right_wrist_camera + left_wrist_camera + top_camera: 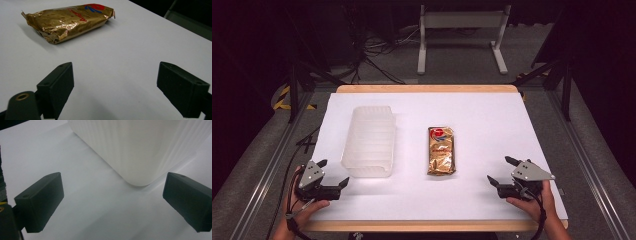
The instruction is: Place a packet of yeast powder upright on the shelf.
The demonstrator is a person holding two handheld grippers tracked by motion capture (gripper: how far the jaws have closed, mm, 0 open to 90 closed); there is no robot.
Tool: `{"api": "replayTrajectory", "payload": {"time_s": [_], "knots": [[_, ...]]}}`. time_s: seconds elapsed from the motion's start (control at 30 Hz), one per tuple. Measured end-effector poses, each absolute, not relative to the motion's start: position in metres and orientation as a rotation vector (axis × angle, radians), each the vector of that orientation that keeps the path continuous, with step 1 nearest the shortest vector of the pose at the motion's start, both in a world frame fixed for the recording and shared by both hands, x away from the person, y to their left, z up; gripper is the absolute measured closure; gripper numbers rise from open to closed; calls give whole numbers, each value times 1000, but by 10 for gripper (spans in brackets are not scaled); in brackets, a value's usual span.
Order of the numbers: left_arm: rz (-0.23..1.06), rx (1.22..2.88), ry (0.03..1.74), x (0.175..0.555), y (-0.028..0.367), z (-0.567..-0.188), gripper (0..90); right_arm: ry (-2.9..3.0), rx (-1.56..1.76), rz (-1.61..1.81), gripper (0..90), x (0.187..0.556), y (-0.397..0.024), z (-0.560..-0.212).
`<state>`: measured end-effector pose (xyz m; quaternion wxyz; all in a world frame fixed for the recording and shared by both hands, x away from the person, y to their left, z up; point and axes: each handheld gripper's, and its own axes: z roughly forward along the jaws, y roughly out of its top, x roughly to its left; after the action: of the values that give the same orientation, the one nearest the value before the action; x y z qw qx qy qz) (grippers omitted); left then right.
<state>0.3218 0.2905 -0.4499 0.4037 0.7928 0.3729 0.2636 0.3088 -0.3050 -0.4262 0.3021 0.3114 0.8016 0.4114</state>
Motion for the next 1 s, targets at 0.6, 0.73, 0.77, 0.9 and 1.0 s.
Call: {"api": "replayTrajectory", "payload": {"time_s": [0.6,0.73,0.77,0.9,1.0], "knots": [[679,1999,925,319,293,-449,41,2149,857,1104,151,314,-300,-426],[678,2009,929,318,292,-450,41,2160,853,1106,155,317,-297,-423],[678,2013,927,318,292,-450,41,2159,852,1102,156,319,-295,-423],[688,2018,937,316,292,-450,41,2165,845,1119,175,326,-289,-420],[687,2024,934,316,292,-450,41,2173,833,1115,198,332,-284,-418]]}}
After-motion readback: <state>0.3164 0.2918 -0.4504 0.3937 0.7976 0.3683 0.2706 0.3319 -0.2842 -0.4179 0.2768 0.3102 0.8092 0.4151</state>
